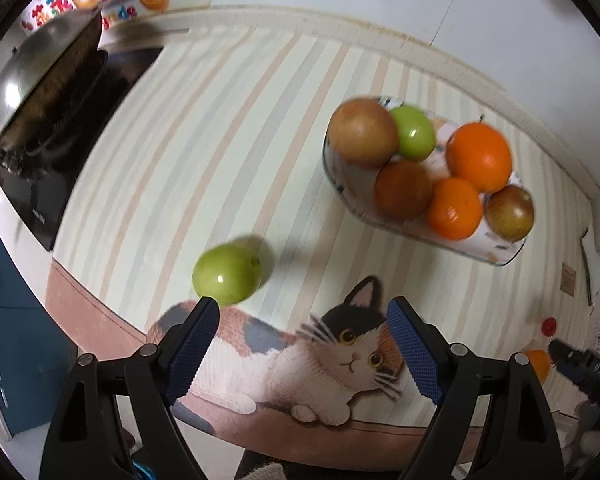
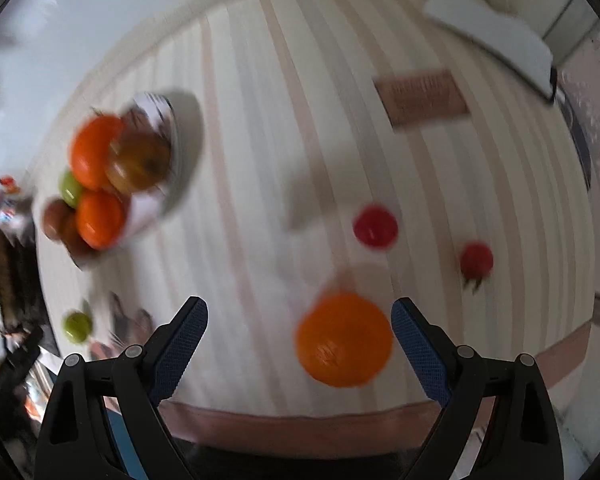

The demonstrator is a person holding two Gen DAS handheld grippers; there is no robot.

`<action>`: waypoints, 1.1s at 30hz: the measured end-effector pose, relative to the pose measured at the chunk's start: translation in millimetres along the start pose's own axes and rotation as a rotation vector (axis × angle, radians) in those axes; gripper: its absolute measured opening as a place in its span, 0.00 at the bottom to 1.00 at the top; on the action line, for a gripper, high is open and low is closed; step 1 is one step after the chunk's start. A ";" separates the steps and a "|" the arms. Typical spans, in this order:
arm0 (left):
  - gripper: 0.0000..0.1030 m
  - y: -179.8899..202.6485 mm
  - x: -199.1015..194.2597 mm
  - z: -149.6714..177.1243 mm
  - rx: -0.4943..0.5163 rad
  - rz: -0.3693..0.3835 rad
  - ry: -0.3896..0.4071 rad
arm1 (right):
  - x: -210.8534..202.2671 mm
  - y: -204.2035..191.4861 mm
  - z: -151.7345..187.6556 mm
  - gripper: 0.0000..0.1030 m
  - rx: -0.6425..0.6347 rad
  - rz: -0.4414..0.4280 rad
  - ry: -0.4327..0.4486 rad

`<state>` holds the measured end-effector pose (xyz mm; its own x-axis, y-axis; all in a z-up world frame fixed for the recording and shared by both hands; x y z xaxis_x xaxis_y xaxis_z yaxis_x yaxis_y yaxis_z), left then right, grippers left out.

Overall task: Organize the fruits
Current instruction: 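Grasp the small orange with the right tool while the left tool grasps the green apple, then carry the green apple and small orange to the floral plate and release both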

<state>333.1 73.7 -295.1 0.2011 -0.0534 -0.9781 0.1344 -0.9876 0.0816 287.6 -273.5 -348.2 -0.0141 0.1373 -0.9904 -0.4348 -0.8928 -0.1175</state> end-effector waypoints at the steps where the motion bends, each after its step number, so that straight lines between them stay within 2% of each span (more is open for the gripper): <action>1: 0.83 -3.2 4.9 4.2 -0.007 -0.002 -0.013 | 9.1 3.5 5.8 0.92 0.007 0.009 -0.022; 3: 0.83 -8.1 11.3 8.2 -0.016 -0.005 -0.029 | 24.4 9.4 13.0 0.90 0.022 0.021 -0.048; 4: 0.83 -11.4 14.6 10.4 -0.022 -0.007 -0.038 | 32.3 12.3 16.2 0.78 0.026 0.031 -0.052; 6: 0.83 -19.7 18.7 13.8 -0.040 -0.013 -0.050 | 38.6 13.9 18.4 0.67 0.015 0.058 -0.039; 10: 0.83 -43.2 19.4 19.8 -0.083 -0.022 -0.055 | 37.0 1.2 18.3 0.67 -0.069 0.086 0.032; 15: 0.83 -73.7 22.3 18.3 -0.142 -0.017 -0.070 | 37.9 -52.8 24.8 0.67 -0.189 0.026 0.028; 20: 0.83 -90.4 37.5 0.3 -0.174 0.005 -0.098 | 48.1 -115.3 32.1 0.67 -0.315 -0.030 0.006; 27: 0.83 -89.4 76.2 -17.8 -0.179 0.041 -0.184 | 63.9 -171.1 42.0 0.67 -0.412 -0.016 -0.014; 28: 0.81 -88.7 83.0 -19.2 -0.178 0.044 -0.189 | 63.8 -176.6 38.8 0.67 -0.424 -0.012 -0.015; 30: 0.59 -87.4 88.6 -22.2 -0.191 0.071 -0.173 | 69.3 -180.4 41.1 0.67 -0.422 -0.011 -0.022; 31: 0.56 -86.0 89.3 -23.0 -0.211 0.105 -0.163 | 69.2 -180.3 40.9 0.67 -0.426 -0.011 -0.024; 33: 0.56 -81.8 88.2 -23.1 -0.197 0.068 -0.159 | 69.4 -179.0 40.3 0.67 -0.422 -0.010 -0.026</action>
<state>362.2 153.2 -383.6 0.0629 -0.1563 -0.9857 0.3155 -0.9339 0.1682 328.2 -87.0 -393.0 -0.0370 0.1524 -0.9876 -0.0277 -0.9881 -0.1514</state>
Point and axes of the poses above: each gripper's, at about its wrist camera, not at the fingertips, and x roughly the way its jaws point, y to its right, z to its underside, the point moved 6 cm from there along x, roughly the way its jaws point, and after that the axes turned 5 degrees about z, right-handed, at the moved point
